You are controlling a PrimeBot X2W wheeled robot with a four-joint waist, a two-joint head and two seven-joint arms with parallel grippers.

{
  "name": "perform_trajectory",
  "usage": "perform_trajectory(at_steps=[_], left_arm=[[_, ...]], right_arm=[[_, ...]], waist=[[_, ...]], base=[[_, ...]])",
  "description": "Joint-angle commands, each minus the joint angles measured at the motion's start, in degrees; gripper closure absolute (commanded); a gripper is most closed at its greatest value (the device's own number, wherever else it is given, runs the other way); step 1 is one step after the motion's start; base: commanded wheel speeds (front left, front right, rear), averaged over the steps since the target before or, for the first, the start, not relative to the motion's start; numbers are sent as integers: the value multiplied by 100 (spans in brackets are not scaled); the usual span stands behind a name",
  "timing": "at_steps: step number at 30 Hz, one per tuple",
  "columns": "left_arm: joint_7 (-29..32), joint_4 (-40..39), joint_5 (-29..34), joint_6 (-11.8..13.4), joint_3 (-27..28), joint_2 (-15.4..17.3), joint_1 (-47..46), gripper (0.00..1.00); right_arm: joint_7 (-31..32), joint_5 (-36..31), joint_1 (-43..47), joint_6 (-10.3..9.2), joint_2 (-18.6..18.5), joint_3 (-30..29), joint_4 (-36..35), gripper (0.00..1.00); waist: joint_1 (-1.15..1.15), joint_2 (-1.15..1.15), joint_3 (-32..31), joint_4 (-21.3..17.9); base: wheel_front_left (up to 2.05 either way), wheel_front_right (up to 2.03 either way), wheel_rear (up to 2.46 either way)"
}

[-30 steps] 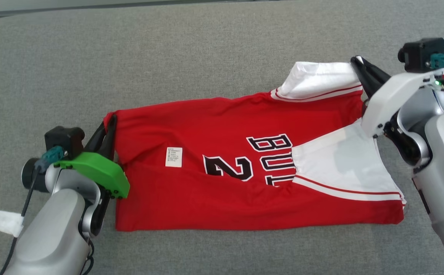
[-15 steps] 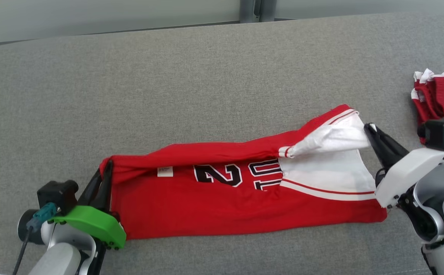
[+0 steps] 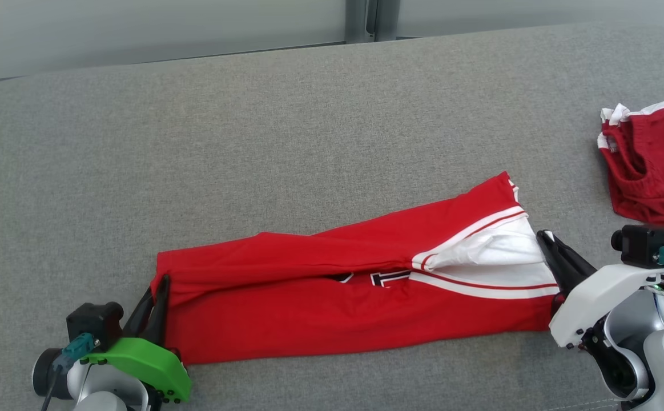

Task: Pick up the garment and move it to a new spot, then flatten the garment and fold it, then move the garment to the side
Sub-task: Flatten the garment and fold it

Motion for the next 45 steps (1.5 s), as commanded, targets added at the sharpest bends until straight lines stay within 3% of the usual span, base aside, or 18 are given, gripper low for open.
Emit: perform_trajectory(at_steps=[1, 5, 6, 7, 8, 9, 10, 11, 12, 19, 29, 37, 45], left_arm=[[-31, 47, 20, -20, -11, -10, 73, 100], [-76, 219, 26, -34, -33, -52, 138, 100], [-89, 255, 28, -34, -37, -60, 148, 100], [-98, 286, 23, -39, -40, -71, 159, 100], [-100, 309, 16, -43, -46, -80, 174, 77], [-106, 328, 1, -45, -41, -87, 197, 56], [-117, 341, -16, -39, -33, -93, 227, 39], [-125, 350, -43, -39, -21, -101, 269, 13], [-142, 348, -71, -35, 0, -115, 315, 0], [-205, 64, -180, 131, 188, -122, 737, 0], [-225, -550, 19, 508, 320, 12, 1053, 0], [-231, -937, 192, 727, 328, 26, 993, 0], [-179, -1190, 216, 849, 295, -54, 913, 0]], right_arm=[[-66, -21, 67, -4, -6, 11, 64, 100], [-303, 24, 33, -4, 23, 116, 385, 100], [-357, 46, 35, -4, 26, 155, 463, 96], [-419, 68, 45, -4, 25, 191, 537, 75], [-484, 76, 61, -4, 14, 225, 606, 56], [-549, 77, 82, -4, -7, 264, 658, 8], [-613, 82, 112, -4, -29, 299, 710, 0], [-675, 95, 139, -4, -44, 335, 748, 0], [-734, 118, 163, -4, -56, 365, 777, 0], [-1030, 236, 483, -4, -79, 316, 768, 0], [-1208, 160, 884, -4, 10, -521, 525, 0], [-1057, -96, 939, -4, 95, -1164, 163, 0], [-839, -308, 875, -4, 163, -1220, -123, 0]], waist=[[0, 0, -20, -15], [0, 0, -69, -30], [0, 0, -79, -29], [0, 0, -91, -26], [0, 0, -102, -24], [0, 0, -110, -23], [0, 0, -120, -22], [0, 0, -129, -22], [0, 0, -139, -24], [0, 0, -215, -69], [0, 0, -366, -98], [0, 0, -553, -148], [0, 0, -776, -139]], base=[[0, 0, 0], [0, 0, 0], [0, 0, 0], [0, 0, 0], [0, 0, 0], [0, 0, 0], [0, 0, 0], [0, 0, 0], [0, 0, 0], [0, 0, 0], [0, 0, 0], [0, 0, 0], [0, 0, 0]])
